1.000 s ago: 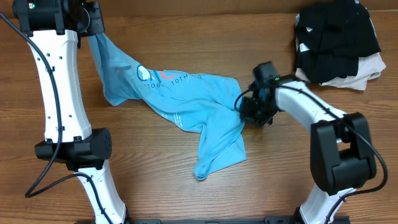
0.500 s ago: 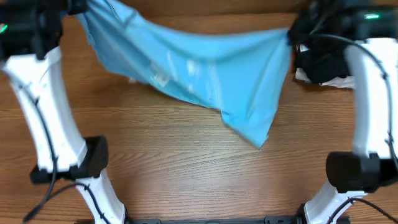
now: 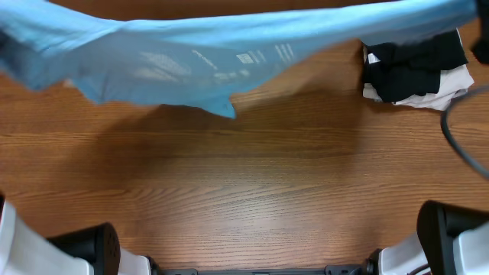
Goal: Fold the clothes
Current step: 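Lift the shirt with both grippers and spread it out in the air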
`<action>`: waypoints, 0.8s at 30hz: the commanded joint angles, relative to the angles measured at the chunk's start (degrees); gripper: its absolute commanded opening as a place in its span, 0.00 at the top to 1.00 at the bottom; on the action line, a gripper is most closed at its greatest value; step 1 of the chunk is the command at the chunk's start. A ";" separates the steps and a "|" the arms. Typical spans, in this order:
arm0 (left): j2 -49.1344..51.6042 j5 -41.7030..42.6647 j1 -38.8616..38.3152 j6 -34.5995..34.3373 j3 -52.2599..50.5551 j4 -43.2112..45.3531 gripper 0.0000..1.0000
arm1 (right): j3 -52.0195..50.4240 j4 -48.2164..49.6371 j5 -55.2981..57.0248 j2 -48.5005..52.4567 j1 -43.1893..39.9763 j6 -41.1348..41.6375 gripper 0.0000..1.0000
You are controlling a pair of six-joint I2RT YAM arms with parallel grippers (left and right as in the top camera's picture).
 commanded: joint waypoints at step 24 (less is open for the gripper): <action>-4.24 -7.80 4.57 9.92 -15.15 8.76 0.96 | -37.13 2.27 -1.88 -9.75 3.67 0.79 0.96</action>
